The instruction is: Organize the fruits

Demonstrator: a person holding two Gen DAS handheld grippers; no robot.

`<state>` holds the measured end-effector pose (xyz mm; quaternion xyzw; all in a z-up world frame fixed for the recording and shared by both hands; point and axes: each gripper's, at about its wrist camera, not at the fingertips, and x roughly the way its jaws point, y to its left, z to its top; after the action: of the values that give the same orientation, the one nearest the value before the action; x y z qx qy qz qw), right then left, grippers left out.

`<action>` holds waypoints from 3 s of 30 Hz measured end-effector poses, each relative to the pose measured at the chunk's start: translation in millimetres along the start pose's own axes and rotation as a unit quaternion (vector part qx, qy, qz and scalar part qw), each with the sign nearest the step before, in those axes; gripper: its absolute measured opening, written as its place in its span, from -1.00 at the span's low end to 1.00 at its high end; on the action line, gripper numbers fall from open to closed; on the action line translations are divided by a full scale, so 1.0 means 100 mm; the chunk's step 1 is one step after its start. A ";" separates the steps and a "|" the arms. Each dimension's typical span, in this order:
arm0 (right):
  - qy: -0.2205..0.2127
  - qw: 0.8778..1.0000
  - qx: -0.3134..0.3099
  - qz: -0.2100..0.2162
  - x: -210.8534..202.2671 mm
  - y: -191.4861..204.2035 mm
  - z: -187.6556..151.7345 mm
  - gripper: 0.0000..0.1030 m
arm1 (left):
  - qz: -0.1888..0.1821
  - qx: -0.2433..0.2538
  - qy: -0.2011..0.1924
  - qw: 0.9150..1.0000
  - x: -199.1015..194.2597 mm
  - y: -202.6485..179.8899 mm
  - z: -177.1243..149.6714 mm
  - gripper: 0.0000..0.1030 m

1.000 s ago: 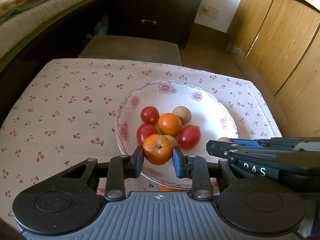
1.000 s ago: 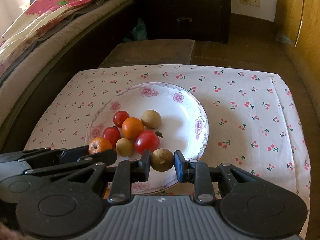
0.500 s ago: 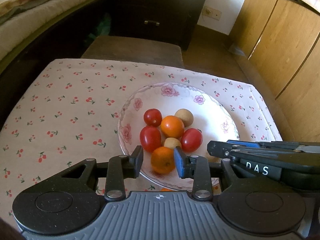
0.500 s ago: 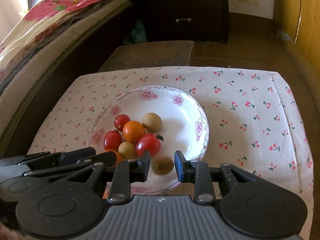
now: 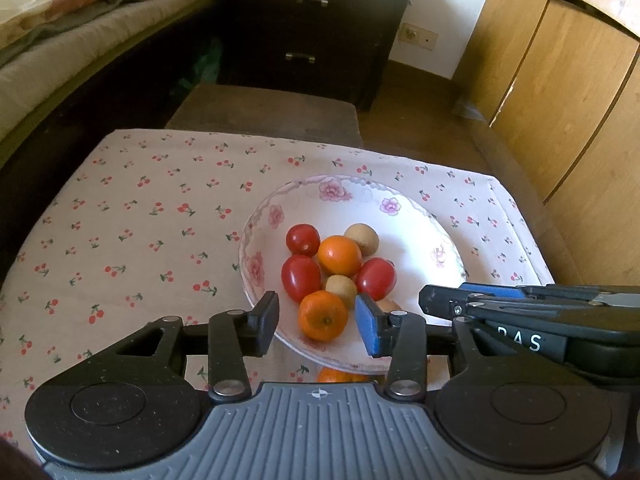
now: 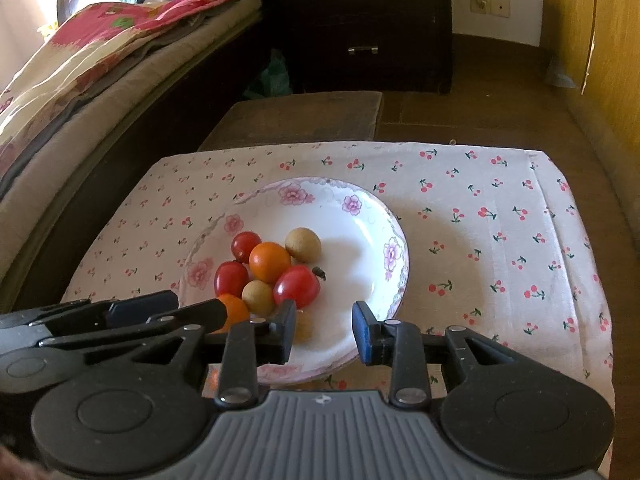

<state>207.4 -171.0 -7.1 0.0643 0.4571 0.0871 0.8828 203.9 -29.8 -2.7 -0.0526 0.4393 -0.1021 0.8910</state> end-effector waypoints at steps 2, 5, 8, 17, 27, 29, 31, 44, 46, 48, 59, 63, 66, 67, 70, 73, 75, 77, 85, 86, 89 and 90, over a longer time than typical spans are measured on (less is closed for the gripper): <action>0.001 1.000 -0.004 0.001 -0.03 0.02 -0.03 -0.37 | -0.003 -0.006 -0.002 1.000 -0.05 0.02 -0.03 0.01; 0.000 1.000 -0.011 -0.002 -0.10 0.05 -0.08 -0.37 | -0.006 -0.006 -0.003 1.000 -0.10 0.02 -0.07 0.03; 0.000 1.000 -0.008 -0.001 -0.15 0.05 -0.13 -0.37 | -0.009 -0.004 -0.003 1.000 -0.14 0.01 -0.13 0.04; 0.006 1.000 0.001 0.000 -0.25 -0.02 -0.29 -0.35 | -0.011 0.006 0.013 1.000 -0.16 -0.07 -0.32 0.08; 0.003 1.000 0.013 0.012 -0.30 -0.13 -0.34 -0.33 | -0.001 0.011 0.032 0.999 0.05 -0.17 -0.40 0.09; 0.004 1.000 0.013 0.011 -0.30 -0.14 -0.35 -0.33 | 0.004 0.011 0.035 0.999 0.10 -0.18 -0.41 0.09; 0.005 1.000 0.016 0.012 -0.30 -0.16 -0.35 -0.33 | 0.012 0.008 0.035 0.999 0.15 -0.18 -0.42 0.08; 0.020 1.000 0.014 0.011 -0.23 -0.14 -0.41 -0.32 | 0.013 -0.021 0.029 0.999 0.17 -0.08 -0.46 -0.19; 0.021 1.000 0.011 0.013 -0.21 -0.12 -0.40 -0.32 | 0.014 -0.025 0.030 0.999 0.13 -0.04 -0.47 -0.19; 0.025 1.000 0.009 0.015 -0.18 -0.08 -0.39 -0.32 | 0.011 -0.028 0.033 0.999 0.08 0.01 -0.49 -0.19; 0.050 0.998 -0.016 0.027 0.10 0.13 -0.38 -0.29 | 0.009 -0.027 0.048 0.998 -0.10 0.17 -0.62 -0.18; 0.055 0.998 -0.023 0.028 0.22 0.18 -0.36 -0.24 | 0.004 -0.028 0.048 0.998 -0.11 0.20 -0.62 -0.18; 0.055 0.998 -0.027 0.024 0.30 0.21 -0.35 -0.24 | 0.002 -0.029 0.048 0.998 -0.10 0.20 -0.62 -0.18; 0.054 0.998 -0.030 0.023 0.32 0.22 -0.36 -0.24 | 0.003 -0.028 0.049 0.998 -0.09 0.20 -0.62 -0.18; 0.051 0.998 -0.042 0.008 0.34 0.26 -0.38 -0.39 | 0.005 -0.023 0.047 0.999 -0.08 0.19 -0.63 -0.17; 0.051 0.998 -0.034 0.009 0.29 0.23 -0.40 -0.40 | 0.004 -0.024 0.047 0.999 -0.08 0.20 -0.63 -0.17; 0.055 0.998 -0.034 0.008 0.25 0.21 -0.43 -0.40 | 0.005 -0.018 0.048 0.999 -0.09 0.18 -0.64 -0.18; 0.059 0.997 -0.039 0.004 0.17 0.20 -0.48 -0.40 | 0.004 -0.015 0.049 0.999 -0.12 0.17 -0.67 -0.19; 0.075 0.996 -0.050 -0.017 -0.17 0.17 -0.78 -0.40 | -0.004 -0.007 0.054 0.999 -0.27 0.10 -0.85 -0.20; 0.075 0.996 -0.052 -0.018 -0.21 0.17 -0.81 -0.40 | -0.004 -0.006 0.053 0.999 -0.29 0.09 -0.88 -0.20; 0.075 0.996 -0.054 -0.017 -0.32 0.18 -0.90 -0.40 | -0.003 -0.007 0.051 0.999 -0.37 0.10 -0.94 -0.20; 0.077 0.995 -0.057 -0.016 -0.33 0.19 -0.93 -0.40 | -0.002 -0.008 0.050 0.999 -0.40 0.11 -0.96 -0.20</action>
<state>110.5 -156.8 -30.4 -0.0002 0.5191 0.1031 0.8484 105.6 -10.1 -32.1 -0.0554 0.4839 -0.1031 0.8672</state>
